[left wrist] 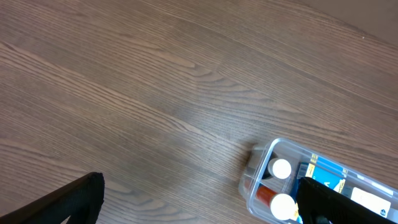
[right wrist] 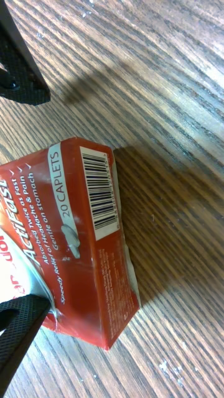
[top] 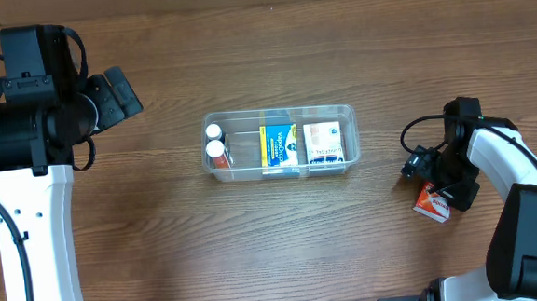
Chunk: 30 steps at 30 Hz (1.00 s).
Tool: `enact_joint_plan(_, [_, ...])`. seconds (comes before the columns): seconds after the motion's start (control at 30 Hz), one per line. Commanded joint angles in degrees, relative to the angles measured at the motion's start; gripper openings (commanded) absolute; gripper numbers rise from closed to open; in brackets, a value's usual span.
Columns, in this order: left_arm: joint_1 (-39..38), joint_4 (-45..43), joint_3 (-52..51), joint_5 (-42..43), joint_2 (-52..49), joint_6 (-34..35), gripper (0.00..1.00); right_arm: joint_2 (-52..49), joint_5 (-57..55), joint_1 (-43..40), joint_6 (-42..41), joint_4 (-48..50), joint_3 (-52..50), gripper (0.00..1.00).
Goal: Pack container
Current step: 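Move the right gripper to the red painkiller box and grasp it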
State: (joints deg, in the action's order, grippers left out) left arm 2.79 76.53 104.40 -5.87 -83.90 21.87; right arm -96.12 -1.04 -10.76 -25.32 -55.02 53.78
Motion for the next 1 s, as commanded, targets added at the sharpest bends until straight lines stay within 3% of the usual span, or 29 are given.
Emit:
enact_joint_plan(0.0, [0.3,-0.1,0.2,-0.7,-0.1,-1.4,1.0,-1.3,-0.4,-0.2,1.8,0.2,-0.1,1.0])
enact_joint_plan(0.23, [0.3,-0.2,0.2,-0.7,-0.1,-1.8,1.0,10.4,-0.4,-0.2,2.2,-2.8,1.4,1.0])
enact_joint_plan(0.43, [0.3,-0.2,0.2,-0.7,-0.1,-1.8,1.0,11.2,-2.1,-0.2,3.3,-5.3,-0.2,1.0])
enact_joint_plan(0.67, [0.3,-0.3,0.2,-0.7,-0.1,-1.8,1.0,11.2,-2.7,-0.2,2.9,3.7,-8.2,1.0])
enact_joint_plan(0.97, [0.3,-0.2,0.2,-0.7,-0.1,-1.8,1.0,11.1,-2.7,-0.2,2.9,10.0,-11.2,0.99])
